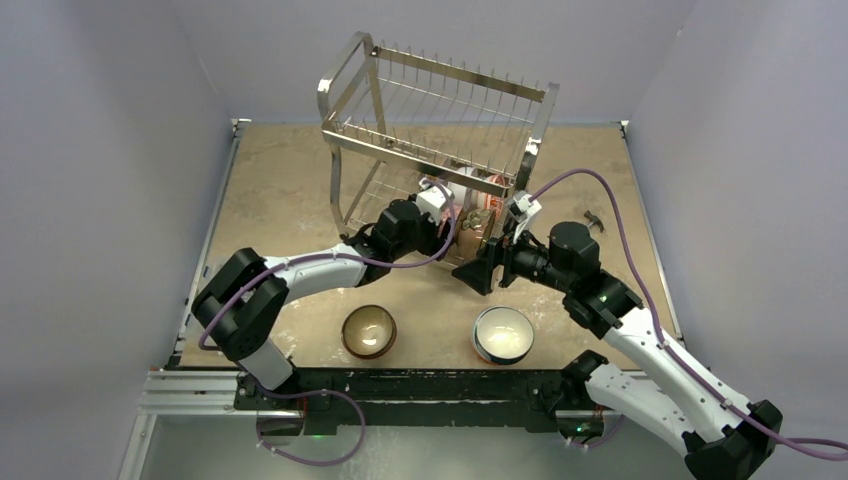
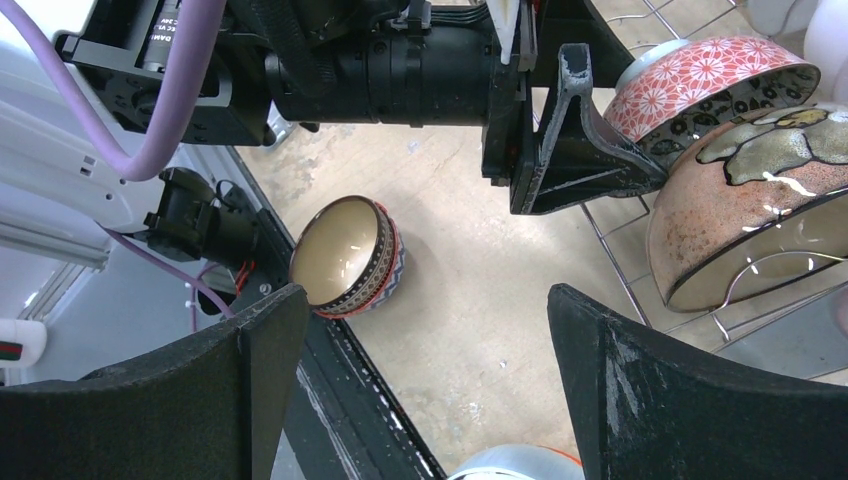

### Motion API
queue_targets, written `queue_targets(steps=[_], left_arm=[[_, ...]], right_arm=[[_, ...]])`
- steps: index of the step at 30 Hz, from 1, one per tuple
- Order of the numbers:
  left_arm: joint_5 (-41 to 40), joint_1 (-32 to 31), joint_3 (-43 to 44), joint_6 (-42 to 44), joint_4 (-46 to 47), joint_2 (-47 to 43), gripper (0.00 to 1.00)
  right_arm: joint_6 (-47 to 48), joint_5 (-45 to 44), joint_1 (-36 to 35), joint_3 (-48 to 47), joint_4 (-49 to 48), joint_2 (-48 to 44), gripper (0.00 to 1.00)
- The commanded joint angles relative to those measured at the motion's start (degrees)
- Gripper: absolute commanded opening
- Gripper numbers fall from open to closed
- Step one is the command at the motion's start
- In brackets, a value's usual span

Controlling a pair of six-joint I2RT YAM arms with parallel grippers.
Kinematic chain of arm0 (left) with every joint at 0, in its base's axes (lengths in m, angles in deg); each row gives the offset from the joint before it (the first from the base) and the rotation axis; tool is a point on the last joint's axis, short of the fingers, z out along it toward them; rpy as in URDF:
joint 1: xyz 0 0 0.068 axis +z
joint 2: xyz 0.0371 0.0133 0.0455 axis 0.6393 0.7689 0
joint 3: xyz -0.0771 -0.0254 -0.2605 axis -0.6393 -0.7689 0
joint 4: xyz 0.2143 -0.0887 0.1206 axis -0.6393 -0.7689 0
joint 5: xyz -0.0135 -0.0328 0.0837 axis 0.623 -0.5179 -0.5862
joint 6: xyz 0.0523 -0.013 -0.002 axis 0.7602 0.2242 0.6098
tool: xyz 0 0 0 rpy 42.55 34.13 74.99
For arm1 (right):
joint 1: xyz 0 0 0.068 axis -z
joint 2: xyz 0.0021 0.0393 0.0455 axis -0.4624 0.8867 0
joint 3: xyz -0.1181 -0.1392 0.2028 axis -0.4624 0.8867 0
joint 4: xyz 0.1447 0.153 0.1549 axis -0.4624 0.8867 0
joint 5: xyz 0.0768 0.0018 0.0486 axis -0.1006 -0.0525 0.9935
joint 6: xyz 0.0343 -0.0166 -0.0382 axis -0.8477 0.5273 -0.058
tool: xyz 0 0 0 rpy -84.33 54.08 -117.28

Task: Load the bowls into the dish rack
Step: Place the bowl in the dish rack, then move the bowl to the center of the board.

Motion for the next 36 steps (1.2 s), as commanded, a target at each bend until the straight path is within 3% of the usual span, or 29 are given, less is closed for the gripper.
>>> queue_targets(steps=[1,6,7,9,22,36], left_arm=[[1.6,-0.4,1.7,-2.8,1.5,-1.4,0.32],[-1.8,-0.3,0.9,-4.6,2.0,-2.5,0.57],[-2.9,-0.3,0.8,-5.0,2.1,-2.6,0.80],[-5.6,-0.4,0.4,-6.8,2.5,-3.1,0.90],[-12.1,-0.3,-2.9,-7.3,0.2,-13.7,0.99],[-18.9,-0.2,-9.9,-20.0,-22.8,-31.5,0.99]], right_arm=[[0.0,-0.8,0.0,-0.2,-1.0,-0.1,0.91],[0.0,-0.4,0.1,-0.3,-1.1,0.1,0.91],[0.0,-0.5,0.0,-0.4,-1.1,0.1,0.91],[0.0,-0.6,0.1,-0.5,-1.0,-0.1,0.91],[-0.3,-1.0,0.1,-0.6,-0.4,-1.1,0.91],[-0.9,0.1,0.1,0.9,-2.0,-0.6,0.91]])
